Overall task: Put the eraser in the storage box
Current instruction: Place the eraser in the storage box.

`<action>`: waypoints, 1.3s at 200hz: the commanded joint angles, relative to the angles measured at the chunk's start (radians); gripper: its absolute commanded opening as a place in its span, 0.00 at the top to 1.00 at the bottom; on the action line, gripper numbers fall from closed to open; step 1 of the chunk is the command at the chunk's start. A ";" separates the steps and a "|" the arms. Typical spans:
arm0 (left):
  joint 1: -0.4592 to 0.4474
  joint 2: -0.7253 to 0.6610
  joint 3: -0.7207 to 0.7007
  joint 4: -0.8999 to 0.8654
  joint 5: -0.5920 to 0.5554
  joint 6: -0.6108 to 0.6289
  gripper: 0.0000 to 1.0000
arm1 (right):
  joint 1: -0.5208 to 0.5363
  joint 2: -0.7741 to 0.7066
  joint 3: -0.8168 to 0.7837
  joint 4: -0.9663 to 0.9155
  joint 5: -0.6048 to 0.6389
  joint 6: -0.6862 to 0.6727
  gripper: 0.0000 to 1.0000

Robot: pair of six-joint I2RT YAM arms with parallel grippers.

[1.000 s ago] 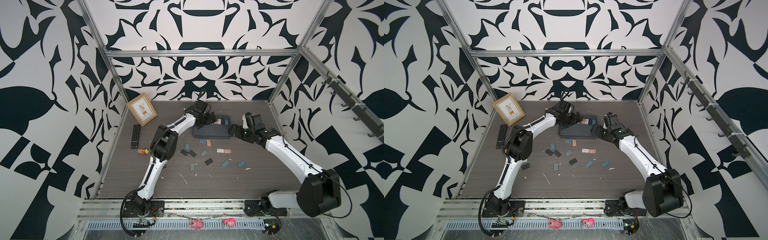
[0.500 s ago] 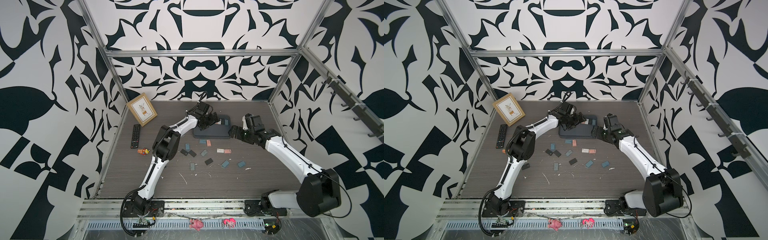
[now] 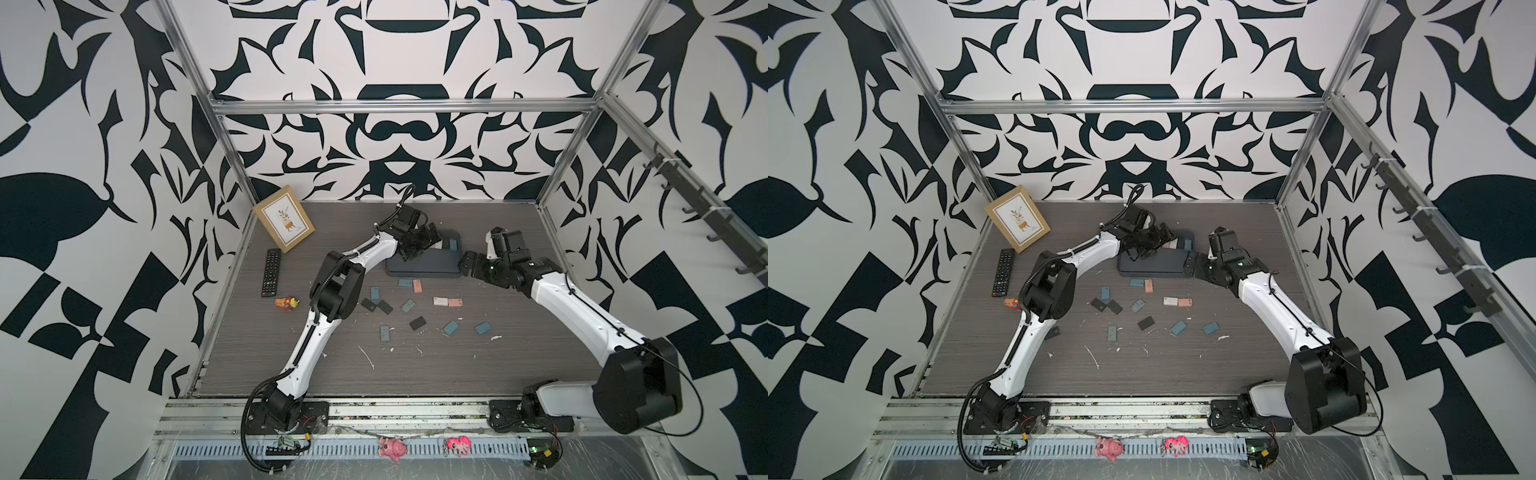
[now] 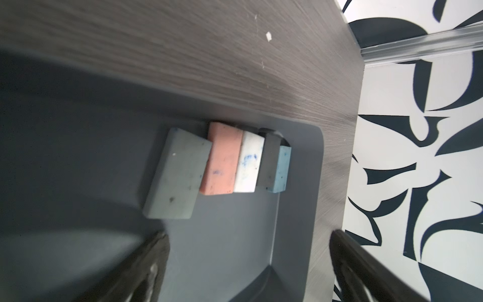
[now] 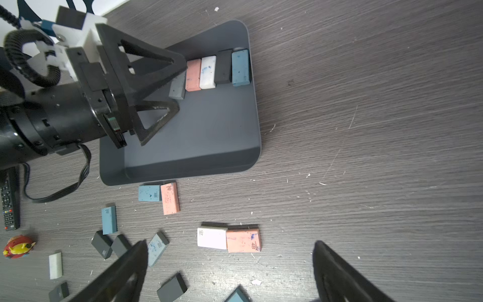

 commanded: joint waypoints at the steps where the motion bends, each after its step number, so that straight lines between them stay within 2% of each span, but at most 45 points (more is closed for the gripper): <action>1: -0.006 0.053 0.033 -0.007 0.006 -0.031 0.01 | -0.008 -0.028 -0.006 0.000 0.019 -0.012 0.01; 76: -0.009 0.089 0.091 -0.010 0.010 -0.044 0.01 | -0.011 -0.028 -0.010 0.004 0.013 -0.011 0.01; 123: -0.018 0.023 0.031 -0.003 0.008 -0.020 0.01 | -0.011 -0.031 -0.010 -0.005 0.018 -0.005 0.01; 190: -0.043 -0.142 -0.064 -0.036 -0.005 0.059 0.01 | -0.011 -0.046 0.000 -0.123 0.082 -0.001 0.01; 260: -0.065 -0.420 -0.317 -0.051 -0.020 0.154 0.01 | -0.010 -0.109 -0.069 -0.293 0.203 0.043 0.01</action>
